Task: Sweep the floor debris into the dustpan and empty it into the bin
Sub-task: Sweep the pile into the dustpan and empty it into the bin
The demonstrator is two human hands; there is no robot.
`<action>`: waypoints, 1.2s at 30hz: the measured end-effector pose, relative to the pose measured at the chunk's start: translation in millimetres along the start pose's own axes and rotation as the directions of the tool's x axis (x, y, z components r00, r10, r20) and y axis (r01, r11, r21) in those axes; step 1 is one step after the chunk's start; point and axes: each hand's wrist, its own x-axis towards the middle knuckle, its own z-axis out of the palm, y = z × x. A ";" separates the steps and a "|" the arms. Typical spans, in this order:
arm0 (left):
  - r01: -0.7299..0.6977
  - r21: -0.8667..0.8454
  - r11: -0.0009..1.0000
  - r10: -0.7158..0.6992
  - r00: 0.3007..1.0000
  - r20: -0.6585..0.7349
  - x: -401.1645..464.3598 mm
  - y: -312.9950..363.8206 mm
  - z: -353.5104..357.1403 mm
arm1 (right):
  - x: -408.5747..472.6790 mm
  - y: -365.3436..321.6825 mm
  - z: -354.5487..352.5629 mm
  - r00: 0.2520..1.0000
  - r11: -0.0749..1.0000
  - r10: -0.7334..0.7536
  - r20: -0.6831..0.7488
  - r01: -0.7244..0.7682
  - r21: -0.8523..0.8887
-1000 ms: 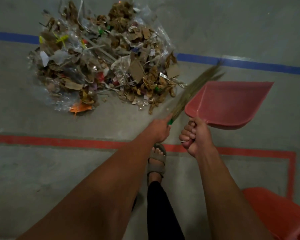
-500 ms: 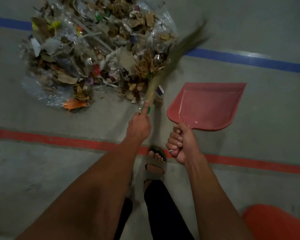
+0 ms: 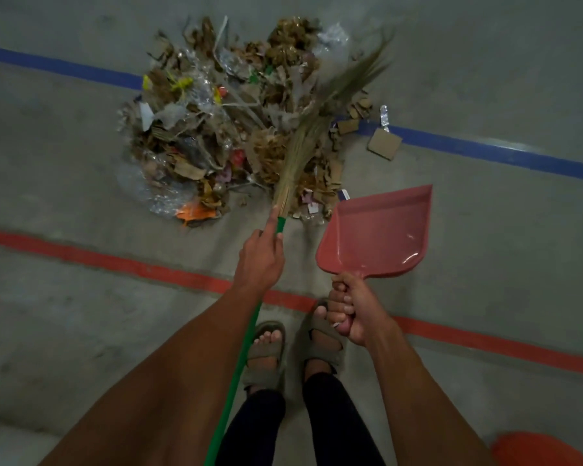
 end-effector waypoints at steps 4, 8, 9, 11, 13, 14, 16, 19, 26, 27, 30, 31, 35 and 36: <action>0.027 -0.016 1.000 -0.028 0.998 -0.060 -7.0 -3.8 -12.0 | -1.3 14.0 5.1 0.999 0.998 0.046 0.013 -0.046 -0.042; 0.175 0.008 0.985 -0.174 0.982 -0.071 -4.1 -15.4 -26.3 | -0.1 29.6 11.6 0.998 0.997 0.054 0.038 -0.051 -0.066; 0.208 0.007 0.978 -0.207 0.976 -0.071 -4.1 -17.3 -30.3 | 0.2 32.0 13.1 0.998 0.996 0.050 0.040 -0.047 -0.071; 0.219 -0.009 0.976 -0.219 0.972 -0.080 -8.4 -22.5 -38.4 | -1.0 37.1 17.2 0.998 0.996 0.047 0.041 -0.043 -0.084; 0.170 -0.028 0.985 -0.172 0.981 -0.087 -13.4 -28.1 -45.4 | -3.2 41.3 21.4 0.998 0.995 0.050 0.044 -0.046 -0.093; 0.145 -0.029 0.989 -0.147 0.985 -0.085 -14.9 -31.1 -48.4 | -4.1 42.9 22.9 0.998 0.994 0.050 0.047 -0.046 -0.096; 0.134 -0.046 0.990 -0.137 0.987 -0.081 -19.8 -36.4 -55.1 | -6.2 46.8 25.6 0.997 0.993 0.047 0.054 -0.041 -0.106; 0.149 -0.124 0.981 -0.160 0.983 -0.085 -30.0 -42.0 -65.3 | -7.4 52.9 27.7 0.996 0.992 0.056 0.070 -0.047 -0.114; 0.104 0.001 0.995 -0.103 0.990 -0.096 -40.1 -54.2 -83.8 | -7.3 70.4 26.6 0.991 0.994 0.089 0.099 -0.082 -0.073; 0.107 0.027 0.994 -0.104 0.990 -0.094 -40.6 -56.2 -86.5 | -6.6 73.1 26.4 0.990 0.994 0.093 0.105 -0.086 -0.071; 0.143 0.079 0.987 -0.134 0.986 -0.101 -41.0 -59.3 -96.0 | -5.3 80.1 26.3 0.987 0.992 0.113 0.115 -0.106 -0.070; 0.132 0.104 0.986 -0.121 0.987 -0.106 -41.8 -59.8 -98.4 | -5.4 81.9 26.7 0.986 0.991 0.117 0.116 -0.109 -0.072; 0.080 0.069 0.994 -0.072 0.992 -0.108 -40.0 -65.4 -104.9 | -4.8 85.7 30.3 0.985 0.991 0.122 0.125 -0.113 -0.071; 0.064 0.039 0.997 -0.059 0.992 -0.114 -38.1 -66.6 -105.9 | -4.4 85.9 31.0 0.984 0.991 0.123 0.131 -0.115 -0.068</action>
